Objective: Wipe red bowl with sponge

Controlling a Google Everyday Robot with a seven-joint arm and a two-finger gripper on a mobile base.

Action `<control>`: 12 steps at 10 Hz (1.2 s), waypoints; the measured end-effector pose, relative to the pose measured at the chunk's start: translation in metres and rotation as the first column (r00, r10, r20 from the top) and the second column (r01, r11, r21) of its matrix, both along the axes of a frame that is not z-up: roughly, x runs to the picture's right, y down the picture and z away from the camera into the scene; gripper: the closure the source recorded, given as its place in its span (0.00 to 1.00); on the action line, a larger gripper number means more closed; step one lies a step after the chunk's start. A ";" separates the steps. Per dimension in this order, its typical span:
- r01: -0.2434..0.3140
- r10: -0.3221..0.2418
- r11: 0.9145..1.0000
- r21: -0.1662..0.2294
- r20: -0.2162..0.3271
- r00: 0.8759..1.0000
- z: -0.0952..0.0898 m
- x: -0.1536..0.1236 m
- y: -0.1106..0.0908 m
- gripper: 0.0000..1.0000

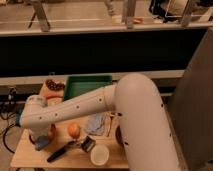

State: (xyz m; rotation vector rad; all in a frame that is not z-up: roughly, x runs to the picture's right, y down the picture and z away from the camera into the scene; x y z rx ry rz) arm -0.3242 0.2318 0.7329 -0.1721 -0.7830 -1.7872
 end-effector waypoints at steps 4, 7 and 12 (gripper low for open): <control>-0.034 0.033 0.999 -0.019 -0.061 0.998 -0.001 0.042 0.000 0.95; -0.044 0.042 0.999 -0.020 -0.102 0.994 0.002 0.059 -0.010 0.95; -0.036 0.036 0.999 -0.003 -0.084 0.996 0.018 0.036 -0.024 0.95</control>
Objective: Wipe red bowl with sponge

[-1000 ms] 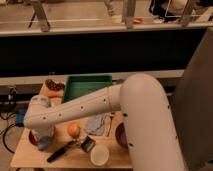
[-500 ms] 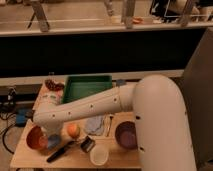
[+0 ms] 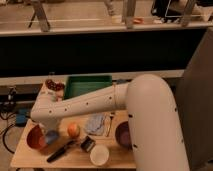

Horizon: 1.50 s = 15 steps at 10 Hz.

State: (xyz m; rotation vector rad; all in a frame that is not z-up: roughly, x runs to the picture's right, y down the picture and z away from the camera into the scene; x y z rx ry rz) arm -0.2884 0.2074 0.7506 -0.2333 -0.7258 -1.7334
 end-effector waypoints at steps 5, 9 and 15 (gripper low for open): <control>0.030 -0.030 1.000 0.006 0.069 0.997 0.011 -0.042 -0.006 0.95; 0.063 -0.064 0.998 0.011 0.153 0.986 0.004 -0.074 -0.003 0.95; 0.086 -0.080 0.996 -0.025 0.161 0.984 -0.014 -0.059 0.024 0.95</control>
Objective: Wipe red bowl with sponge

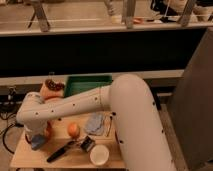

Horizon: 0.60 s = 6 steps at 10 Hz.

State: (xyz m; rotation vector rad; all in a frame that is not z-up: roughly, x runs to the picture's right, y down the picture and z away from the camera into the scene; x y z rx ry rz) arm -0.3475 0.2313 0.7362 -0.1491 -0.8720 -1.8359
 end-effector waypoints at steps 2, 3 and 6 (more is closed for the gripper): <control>-0.016 0.016 1.000 -0.012 -0.027 1.000 0.001 0.018 0.002 0.95; -0.025 0.024 1.000 -0.018 -0.045 0.999 0.001 0.028 0.003 0.95; -0.030 0.027 0.999 -0.029 -0.109 0.994 0.002 0.048 0.002 0.95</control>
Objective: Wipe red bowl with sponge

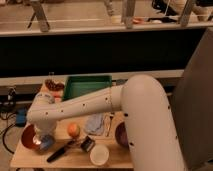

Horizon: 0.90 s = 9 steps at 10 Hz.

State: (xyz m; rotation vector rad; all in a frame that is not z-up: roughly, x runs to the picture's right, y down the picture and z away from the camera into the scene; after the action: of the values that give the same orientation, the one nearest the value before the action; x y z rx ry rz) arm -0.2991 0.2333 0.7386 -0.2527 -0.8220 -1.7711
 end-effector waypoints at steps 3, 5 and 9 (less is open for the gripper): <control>0.003 -0.002 1.000 0.004 -0.042 0.999 0.005 0.005 -0.009 0.95; 0.012 -0.012 1.000 0.018 -0.035 0.999 0.008 -0.004 -0.018 0.95; 0.029 -0.029 0.999 0.044 -0.004 1.000 0.014 -0.028 -0.028 0.95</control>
State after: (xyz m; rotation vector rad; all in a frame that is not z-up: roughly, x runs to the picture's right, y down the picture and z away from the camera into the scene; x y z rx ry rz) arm -0.3268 0.2053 0.7530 -0.2397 -0.7793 -1.8137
